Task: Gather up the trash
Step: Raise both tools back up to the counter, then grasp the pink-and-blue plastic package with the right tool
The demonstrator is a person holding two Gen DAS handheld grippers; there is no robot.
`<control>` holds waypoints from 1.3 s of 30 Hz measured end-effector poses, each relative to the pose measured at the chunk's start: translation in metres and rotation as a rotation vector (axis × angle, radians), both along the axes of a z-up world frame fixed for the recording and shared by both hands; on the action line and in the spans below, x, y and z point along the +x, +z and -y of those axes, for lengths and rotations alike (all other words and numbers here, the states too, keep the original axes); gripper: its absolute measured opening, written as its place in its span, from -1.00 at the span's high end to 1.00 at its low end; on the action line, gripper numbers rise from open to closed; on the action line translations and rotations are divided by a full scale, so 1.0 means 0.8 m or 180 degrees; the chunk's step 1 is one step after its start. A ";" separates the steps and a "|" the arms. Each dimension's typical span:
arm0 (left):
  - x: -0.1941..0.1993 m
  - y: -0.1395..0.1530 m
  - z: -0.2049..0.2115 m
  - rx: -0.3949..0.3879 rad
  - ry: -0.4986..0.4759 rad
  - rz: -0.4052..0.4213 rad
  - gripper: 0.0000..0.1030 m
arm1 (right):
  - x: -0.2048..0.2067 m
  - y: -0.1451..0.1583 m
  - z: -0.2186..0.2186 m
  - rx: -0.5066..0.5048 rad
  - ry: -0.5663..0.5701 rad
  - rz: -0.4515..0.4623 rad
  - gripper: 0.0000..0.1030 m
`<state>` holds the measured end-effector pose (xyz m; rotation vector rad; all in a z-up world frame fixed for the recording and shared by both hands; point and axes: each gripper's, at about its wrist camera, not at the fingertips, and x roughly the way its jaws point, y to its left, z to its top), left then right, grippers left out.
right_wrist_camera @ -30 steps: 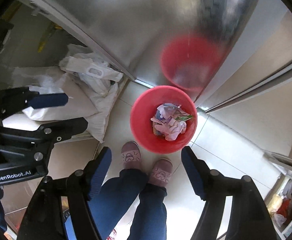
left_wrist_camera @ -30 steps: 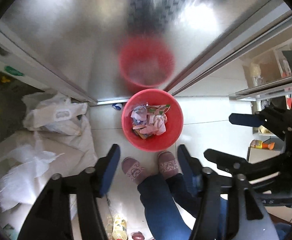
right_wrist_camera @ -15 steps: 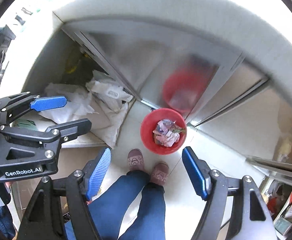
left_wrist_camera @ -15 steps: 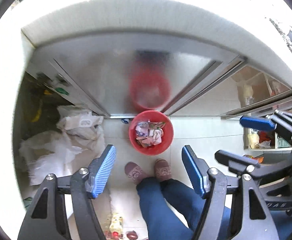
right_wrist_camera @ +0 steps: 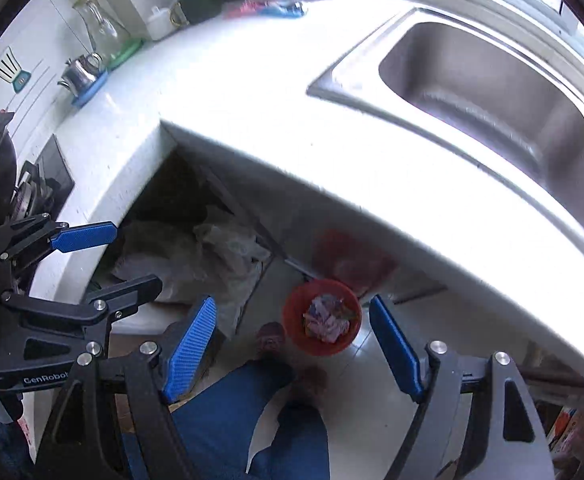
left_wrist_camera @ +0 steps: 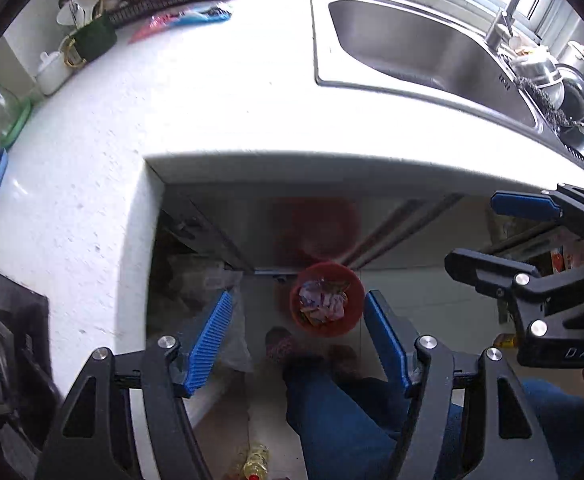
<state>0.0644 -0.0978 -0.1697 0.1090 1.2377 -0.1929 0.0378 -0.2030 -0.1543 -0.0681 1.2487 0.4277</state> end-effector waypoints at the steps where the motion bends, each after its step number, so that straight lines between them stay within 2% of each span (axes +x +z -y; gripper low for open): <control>1: 0.005 0.007 -0.004 -0.0001 0.0006 0.0032 -0.30 | 0.005 0.006 -0.003 0.0001 0.0008 0.0038 -0.52; 5: 0.034 0.028 -0.025 -0.0009 0.0022 0.0179 -0.30 | 0.030 0.031 -0.012 0.0066 0.0005 0.0242 -0.73; 12: 0.110 0.055 -0.066 -0.0041 -0.0051 0.0284 -0.30 | 0.093 0.053 -0.041 0.0057 -0.0031 0.0506 -0.77; 15: 0.148 0.072 -0.082 -0.0001 -0.0118 0.0307 -0.30 | 0.118 0.064 -0.056 0.0059 -0.0112 0.0530 -0.78; 19: 0.199 0.093 -0.109 -0.0069 -0.0141 0.0387 -0.46 | 0.159 0.087 -0.073 0.0026 -0.0135 0.0639 -0.96; 23: 0.248 0.104 -0.136 -0.0102 -0.0164 0.0428 -0.48 | 0.203 0.098 -0.091 -0.0055 -0.0139 0.0708 -0.96; 29: 0.315 0.102 -0.178 -0.0137 -0.0158 0.0377 -0.48 | 0.257 0.101 -0.123 -0.0166 -0.0115 0.0721 -0.97; 35: 0.369 0.083 -0.222 -0.0166 -0.0045 0.0265 -0.48 | 0.322 0.091 -0.155 -0.0290 -0.0055 0.0704 -0.97; 39: 0.404 0.063 -0.252 -0.0271 0.0055 0.0153 -0.49 | 0.363 0.079 -0.172 -0.0359 0.0004 0.0654 -0.98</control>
